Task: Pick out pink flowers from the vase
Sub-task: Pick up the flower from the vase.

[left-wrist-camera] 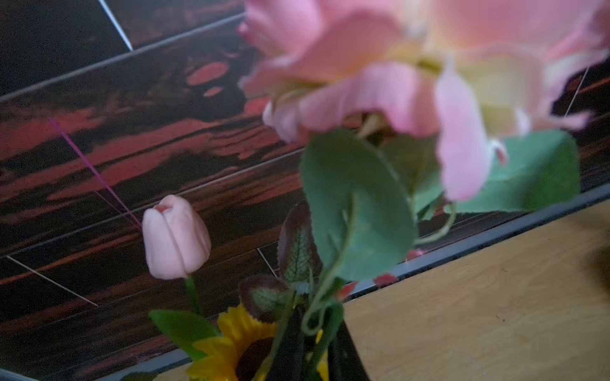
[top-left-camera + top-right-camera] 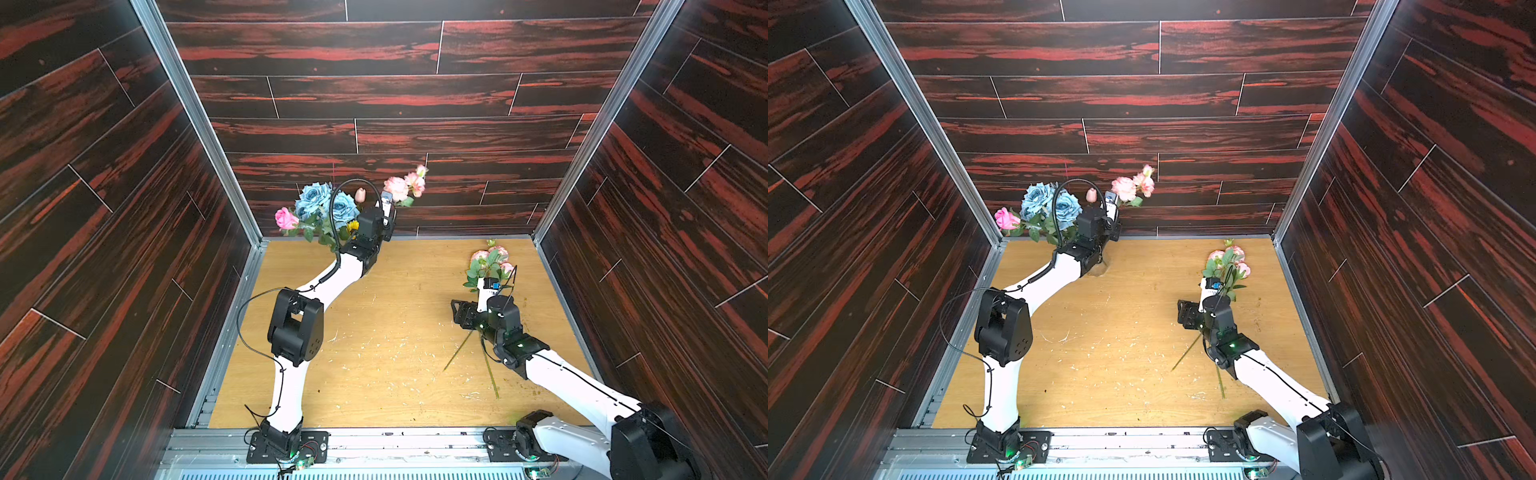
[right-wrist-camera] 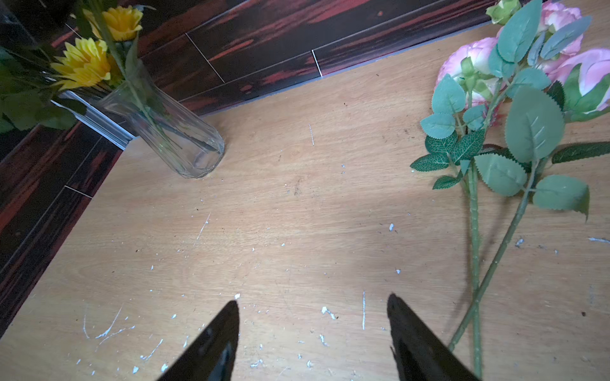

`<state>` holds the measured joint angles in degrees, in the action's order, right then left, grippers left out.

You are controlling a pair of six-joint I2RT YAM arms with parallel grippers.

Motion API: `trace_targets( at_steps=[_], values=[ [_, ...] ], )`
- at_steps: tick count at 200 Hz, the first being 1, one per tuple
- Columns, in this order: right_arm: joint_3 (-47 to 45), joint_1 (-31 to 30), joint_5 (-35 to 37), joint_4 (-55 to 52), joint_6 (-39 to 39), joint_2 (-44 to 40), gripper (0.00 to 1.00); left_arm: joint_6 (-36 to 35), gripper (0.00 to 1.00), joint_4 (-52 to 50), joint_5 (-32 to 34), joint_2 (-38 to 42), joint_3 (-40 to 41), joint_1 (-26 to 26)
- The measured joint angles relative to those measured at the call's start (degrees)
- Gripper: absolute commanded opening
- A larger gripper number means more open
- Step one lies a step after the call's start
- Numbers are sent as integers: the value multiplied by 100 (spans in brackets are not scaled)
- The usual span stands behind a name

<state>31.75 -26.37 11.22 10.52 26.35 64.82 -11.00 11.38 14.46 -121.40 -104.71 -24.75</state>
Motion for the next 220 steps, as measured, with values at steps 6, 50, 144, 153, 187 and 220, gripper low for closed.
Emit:
trace_targets(
  at_steps=[6,50,144,153,187,220],
  values=[
    [0,0,-2,0,0,4,73,-17,8,-9,-2,0,-11,0],
    [0,0,-7,-7,0,15,73,-9,1,-87,-20,0,-188,33],
    [0,0,-13,-7,0,70,73,74,0,-184,-205,542,-192,31],
    [0,0,-13,-7,0,70,73,92,0,-164,-205,643,-192,31],
    [0,0,-26,-4,0,70,73,190,0,-59,-264,887,-195,31],
    [0,0,-28,-4,0,72,73,446,0,103,-452,1062,-192,31]
  ],
)
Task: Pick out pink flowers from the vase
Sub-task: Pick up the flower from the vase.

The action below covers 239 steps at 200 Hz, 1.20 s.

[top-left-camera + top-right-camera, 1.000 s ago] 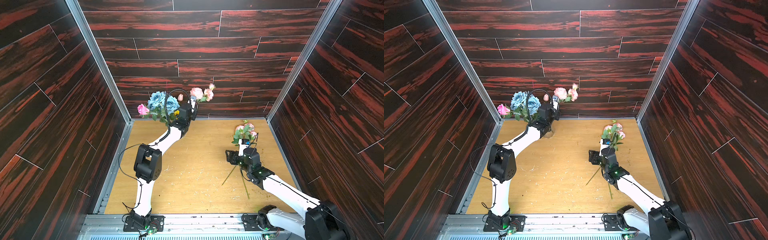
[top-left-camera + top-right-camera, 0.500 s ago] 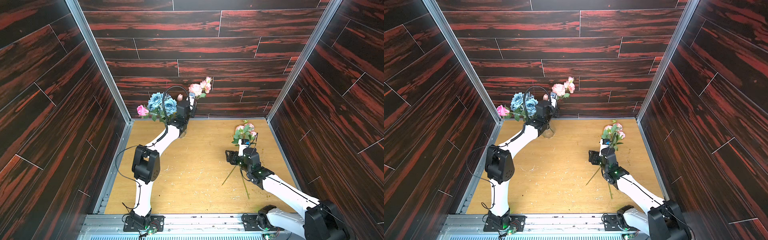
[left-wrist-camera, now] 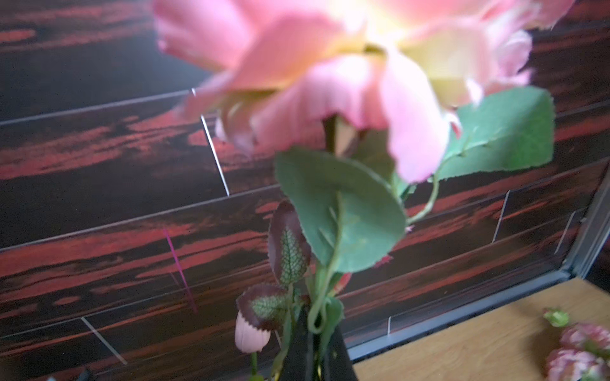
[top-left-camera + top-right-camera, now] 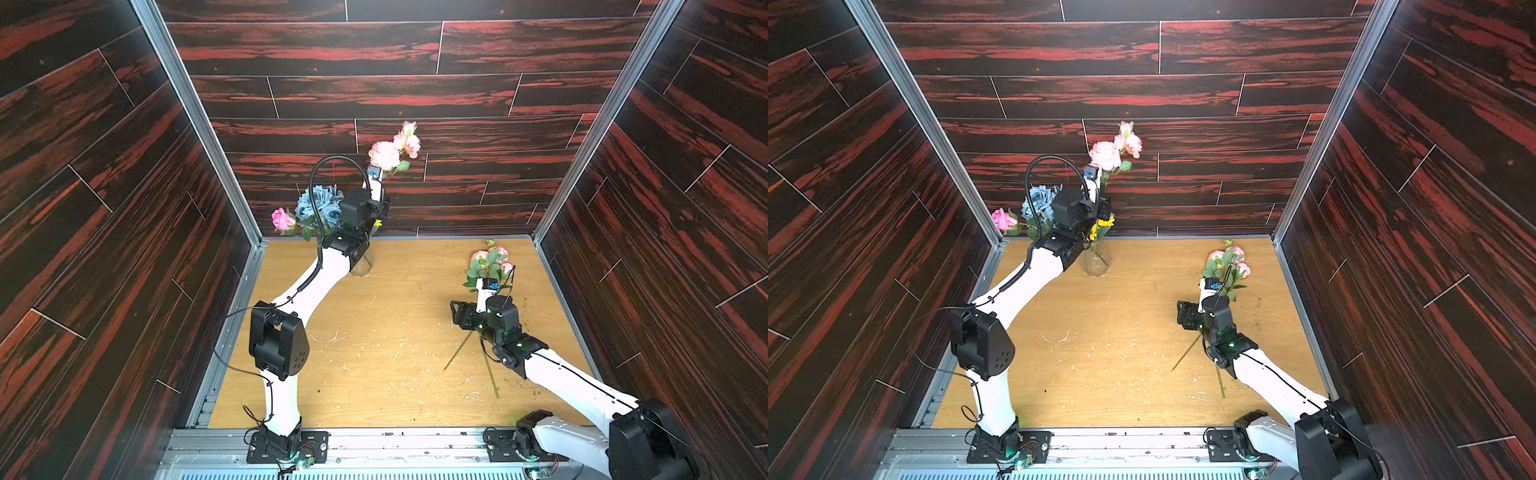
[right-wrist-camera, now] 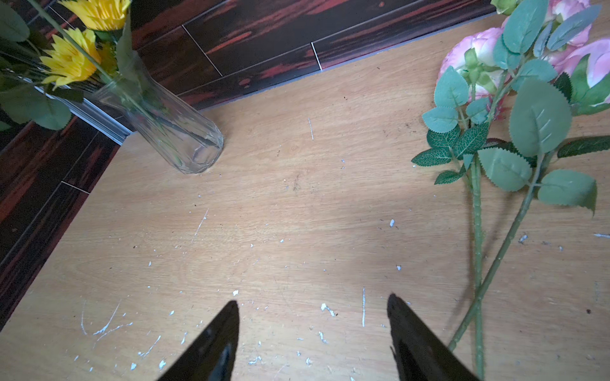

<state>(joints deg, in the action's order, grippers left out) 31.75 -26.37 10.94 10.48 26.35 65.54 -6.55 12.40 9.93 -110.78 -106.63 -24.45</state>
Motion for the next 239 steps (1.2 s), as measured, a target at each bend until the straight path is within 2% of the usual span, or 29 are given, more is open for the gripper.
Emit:
trace_targets(
  at_steps=[103,153,184,198,239],
  values=[
    [0,0,-35,9,0,55,73,1064,0,391,-898,1239,-66,0],
    [0,0,-190,48,0,57,73,1812,0,407,-1676,1602,-74,0],
    [0,0,-693,201,-17,-7,74,2310,0,306,-2406,1604,57,0],
    [-39,2,-1021,393,-15,-90,78,2468,0,275,-2861,1604,229,0],
    [-599,0,-2240,1355,26,-833,84,2691,0,35,-4181,1561,734,0]
  ],
)
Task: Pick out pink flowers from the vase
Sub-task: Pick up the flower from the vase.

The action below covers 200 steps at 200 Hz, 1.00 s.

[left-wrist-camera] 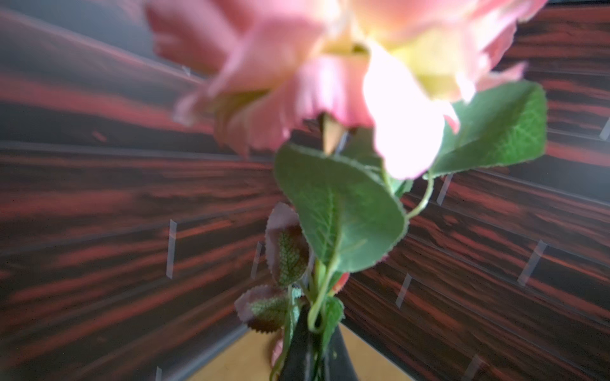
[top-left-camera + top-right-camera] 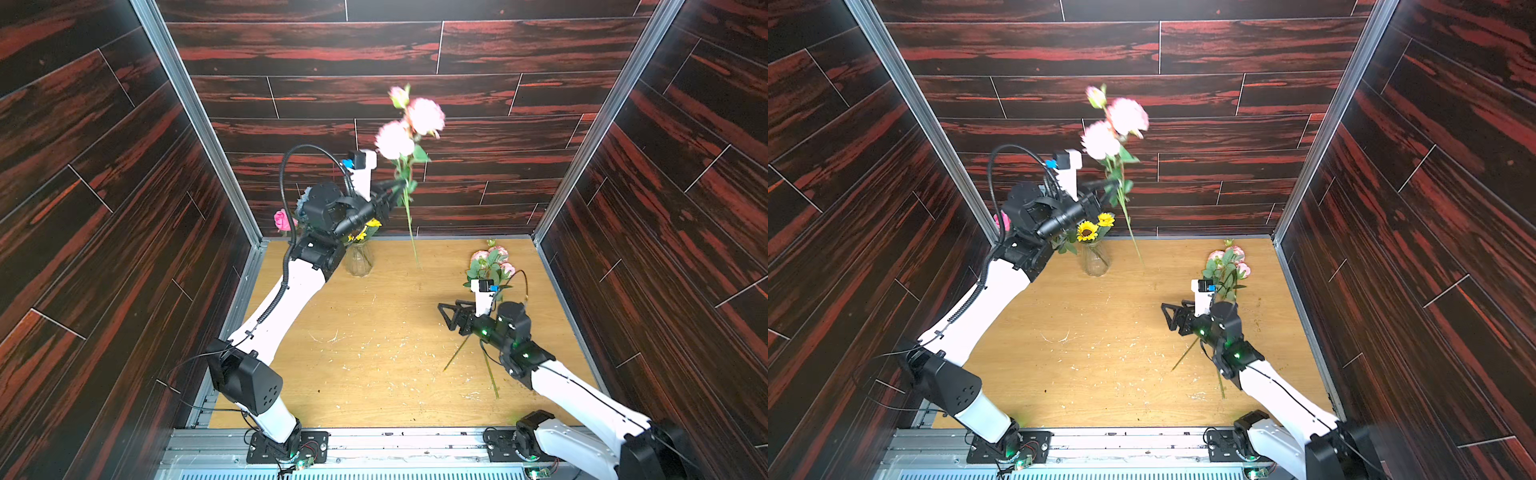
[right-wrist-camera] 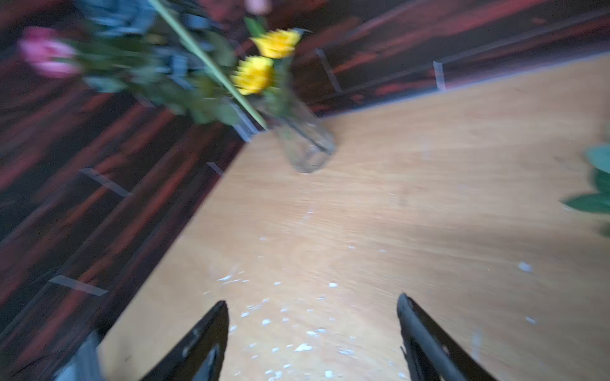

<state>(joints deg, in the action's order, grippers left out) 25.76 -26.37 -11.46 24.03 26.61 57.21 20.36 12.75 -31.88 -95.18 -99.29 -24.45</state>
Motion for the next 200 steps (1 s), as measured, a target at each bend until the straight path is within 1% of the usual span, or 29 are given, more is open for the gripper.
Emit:
trace_targets(
  at_steps=[29,56,96,136,150,164,200],
  values=[
    [-245,0,-605,542,66,-365,86,57,0,-79,-693,-2,481,-17],
    [-297,2,-968,855,140,-437,86,212,0,-55,-1163,-42,907,-107],
    [-302,13,-1333,1093,262,-452,86,323,0,55,-1565,-260,1147,-444],
    [-304,55,-1497,1202,354,-498,86,627,0,560,-1851,-697,1237,-835],
    [-308,81,-1510,1231,382,-498,83,789,0,737,-1934,-879,1255,-929],
    [-332,111,-1510,1276,420,-498,78,951,0,898,-1996,-1021,1290,-966],
    [-376,177,-1403,1285,474,-498,67,1117,0,1047,-2065,-1071,1403,-966]
  ],
)
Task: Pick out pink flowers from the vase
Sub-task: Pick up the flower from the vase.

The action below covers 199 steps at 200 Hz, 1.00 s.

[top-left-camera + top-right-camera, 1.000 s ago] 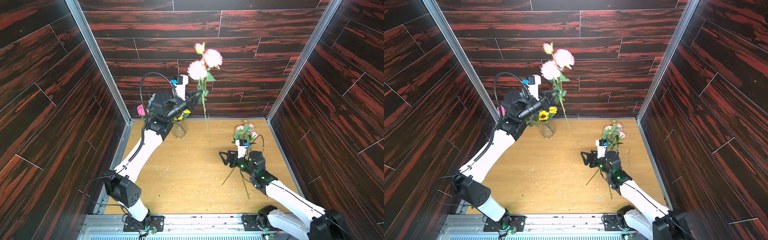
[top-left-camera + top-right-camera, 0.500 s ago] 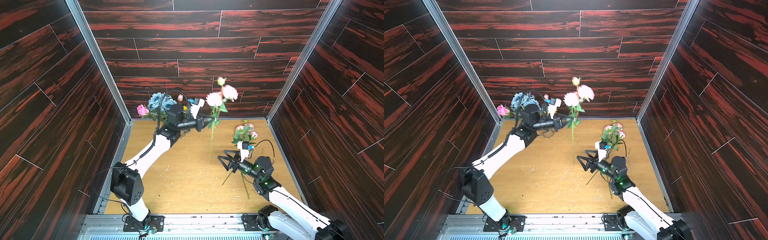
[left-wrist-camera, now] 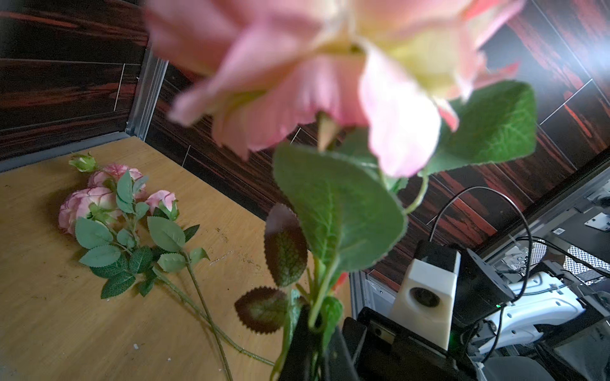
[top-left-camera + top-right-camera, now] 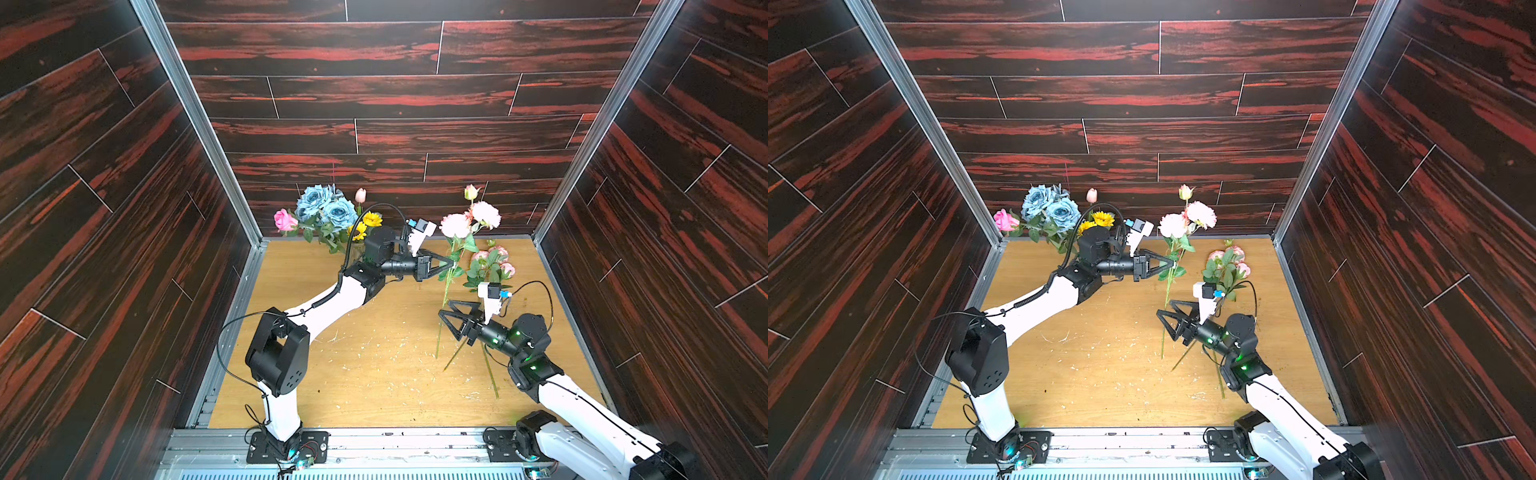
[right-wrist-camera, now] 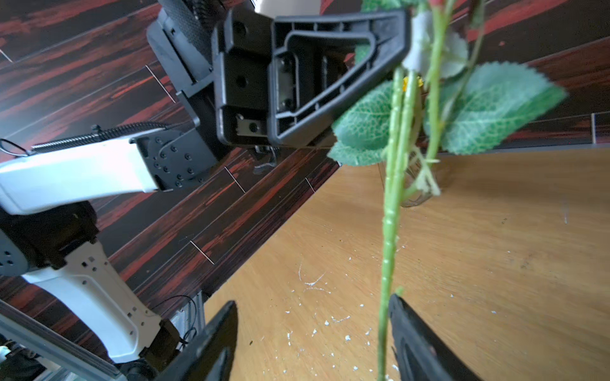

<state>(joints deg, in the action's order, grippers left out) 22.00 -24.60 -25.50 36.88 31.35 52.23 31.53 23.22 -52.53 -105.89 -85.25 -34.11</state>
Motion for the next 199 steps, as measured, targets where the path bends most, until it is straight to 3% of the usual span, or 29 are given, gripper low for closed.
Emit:
trace_targets(
  at_steps=[86,128,182,199],
  values=[
    [184,26,227,-356,-2,420,62,254,0,535,-42,0,358,-120],
    [824,33,686,-940,-7,732,27,223,0,682,22,4,459,-160],
    [1040,15,599,-1165,144,1165,3,-313,0,385,417,7,621,-162],
    [1080,4,610,-1360,144,1172,0,-496,0,197,610,11,638,-162]
  ],
)
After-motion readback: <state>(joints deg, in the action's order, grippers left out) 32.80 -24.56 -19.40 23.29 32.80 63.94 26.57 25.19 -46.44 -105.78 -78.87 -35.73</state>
